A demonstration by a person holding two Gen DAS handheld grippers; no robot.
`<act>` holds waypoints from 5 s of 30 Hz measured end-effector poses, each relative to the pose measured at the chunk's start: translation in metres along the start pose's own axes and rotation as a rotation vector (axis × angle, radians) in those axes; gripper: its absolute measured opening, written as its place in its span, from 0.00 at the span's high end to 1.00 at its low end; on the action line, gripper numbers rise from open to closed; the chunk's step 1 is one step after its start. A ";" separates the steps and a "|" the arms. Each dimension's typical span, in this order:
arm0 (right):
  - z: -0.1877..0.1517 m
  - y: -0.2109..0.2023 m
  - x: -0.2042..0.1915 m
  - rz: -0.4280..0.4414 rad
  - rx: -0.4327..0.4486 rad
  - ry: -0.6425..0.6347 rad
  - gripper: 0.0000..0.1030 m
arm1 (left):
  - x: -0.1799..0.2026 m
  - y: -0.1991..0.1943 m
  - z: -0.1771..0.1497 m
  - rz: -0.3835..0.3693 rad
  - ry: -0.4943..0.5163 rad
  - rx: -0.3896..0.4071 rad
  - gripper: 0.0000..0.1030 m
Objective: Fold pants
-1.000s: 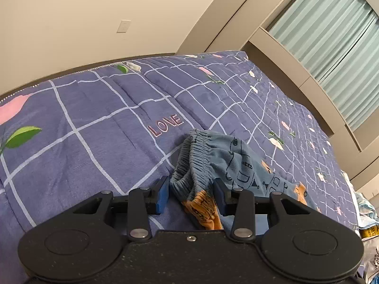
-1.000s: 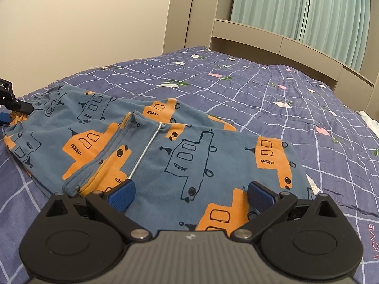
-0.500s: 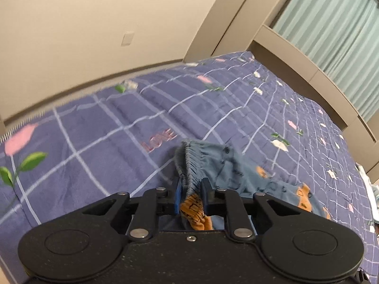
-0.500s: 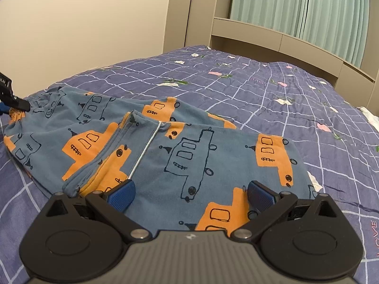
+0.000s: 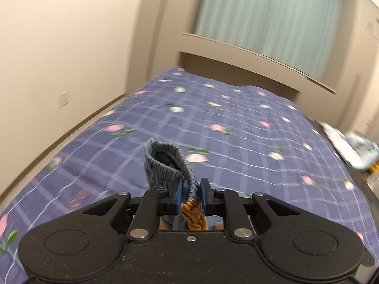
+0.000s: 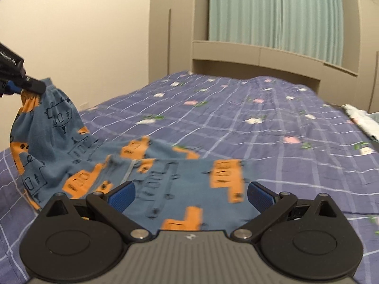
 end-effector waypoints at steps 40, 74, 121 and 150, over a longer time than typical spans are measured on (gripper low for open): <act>-0.043 -0.026 0.133 -0.007 -0.056 0.224 0.00 | 0.177 0.050 -0.148 -0.047 0.695 -0.130 0.06; 0.020 0.041 0.118 0.411 -0.112 0.367 0.87 | 0.180 0.066 -0.132 -0.320 0.543 -0.177 0.96; 0.014 0.060 0.059 -0.040 0.001 -0.045 0.00 | 0.052 0.152 -0.060 0.096 0.239 -0.058 0.01; -0.024 0.013 0.062 -0.048 -0.172 0.089 0.00 | 0.061 0.091 -0.120 0.135 0.252 -0.203 0.01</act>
Point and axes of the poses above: each gripper's, at about its wrist camera, not at the fingertips, and y roughly the way its jaws point, x to its right, z to its top, the point moved 3 cm from there along y, roughly the way its jaws point
